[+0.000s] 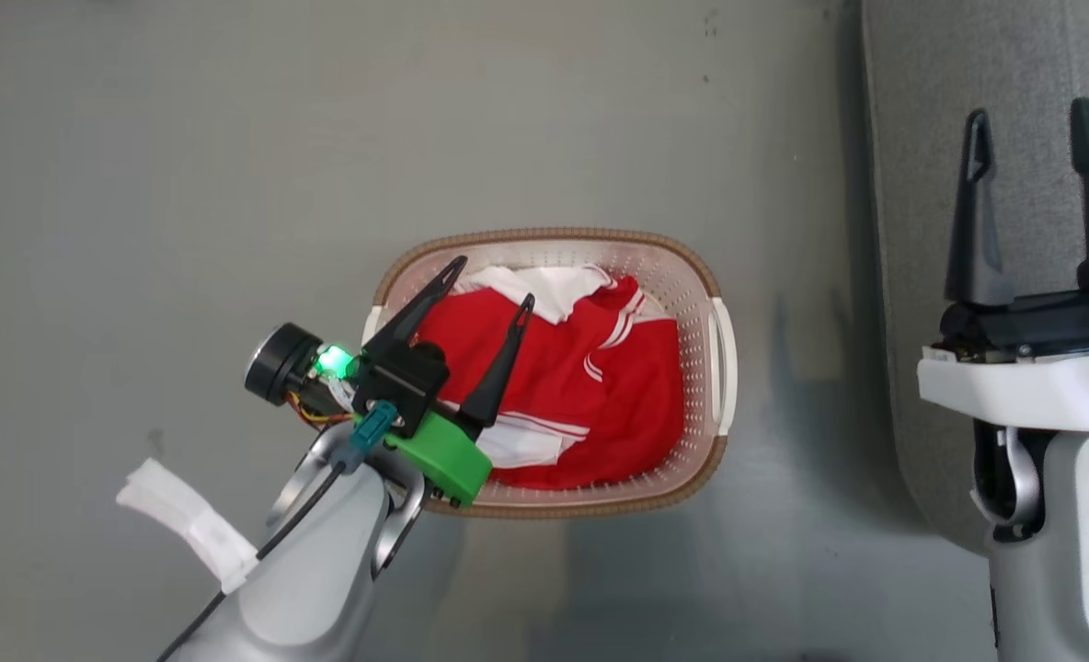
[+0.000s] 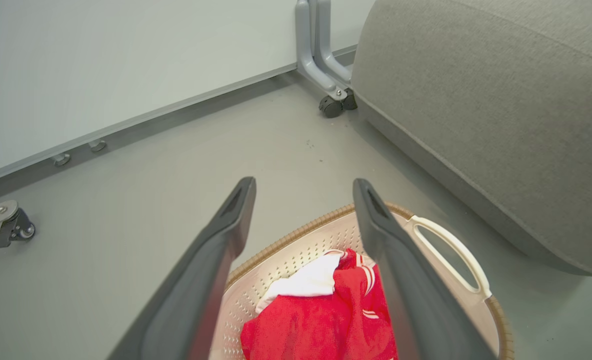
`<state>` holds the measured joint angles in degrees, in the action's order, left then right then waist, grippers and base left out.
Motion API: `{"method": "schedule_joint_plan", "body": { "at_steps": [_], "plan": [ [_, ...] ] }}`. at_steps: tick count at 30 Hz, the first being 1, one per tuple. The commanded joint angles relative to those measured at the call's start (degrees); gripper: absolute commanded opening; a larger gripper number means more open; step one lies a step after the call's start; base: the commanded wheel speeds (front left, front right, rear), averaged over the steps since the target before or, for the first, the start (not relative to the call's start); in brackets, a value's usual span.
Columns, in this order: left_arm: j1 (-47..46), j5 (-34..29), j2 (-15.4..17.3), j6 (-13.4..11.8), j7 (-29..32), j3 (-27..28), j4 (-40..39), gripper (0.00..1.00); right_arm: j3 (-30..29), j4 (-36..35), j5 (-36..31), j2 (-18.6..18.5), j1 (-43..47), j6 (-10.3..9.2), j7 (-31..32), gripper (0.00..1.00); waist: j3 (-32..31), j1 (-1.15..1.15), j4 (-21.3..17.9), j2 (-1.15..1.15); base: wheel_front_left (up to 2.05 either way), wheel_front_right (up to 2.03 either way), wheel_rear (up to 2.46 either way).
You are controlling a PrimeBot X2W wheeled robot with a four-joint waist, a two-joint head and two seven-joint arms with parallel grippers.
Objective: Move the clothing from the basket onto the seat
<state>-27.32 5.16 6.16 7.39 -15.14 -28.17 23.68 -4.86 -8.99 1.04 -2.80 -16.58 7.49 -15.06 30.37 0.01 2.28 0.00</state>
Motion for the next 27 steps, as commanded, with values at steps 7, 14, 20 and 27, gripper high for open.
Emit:
{"method": "schedule_joint_plan", "body": {
  "at_steps": [7,14,20,27],
  "plan": [
    [-11.69,3.69,3.76,0.13,-0.01,-9.94,9.34,1.00,-3.44,-3.27,-0.61,-0.17,-5.11,0.00,-0.18,1.00,17.00,-0.01,-4.29,0.00,0.00,0.00,0.00],
    [-19.09,6.40,5.32,0.14,0.00,-15.47,16.20,1.00,-6.26,-6.15,-0.54,-0.13,-8.04,0.00,-0.18,1.00,24.28,-0.01,-6.80,0.00,0.00,0.00,0.00],
    [-24.10,7.39,5.46,0.14,-0.01,-21.15,19.92,1.00,-5.41,-9.17,-1.79,-0.09,-10.06,0.00,-0.18,1.00,28.72,-0.01,-8.14,0.00,0.00,0.00,0.00],
    [-27.58,11.13,4.31,0.14,0.00,-21.96,26.00,1.00,-2.75,-11.40,-4.07,-0.15,-11.55,0.00,-0.18,1.00,31.58,-0.01,-8.41,0.00,0.00,0.00,0.00]
  ]
}}
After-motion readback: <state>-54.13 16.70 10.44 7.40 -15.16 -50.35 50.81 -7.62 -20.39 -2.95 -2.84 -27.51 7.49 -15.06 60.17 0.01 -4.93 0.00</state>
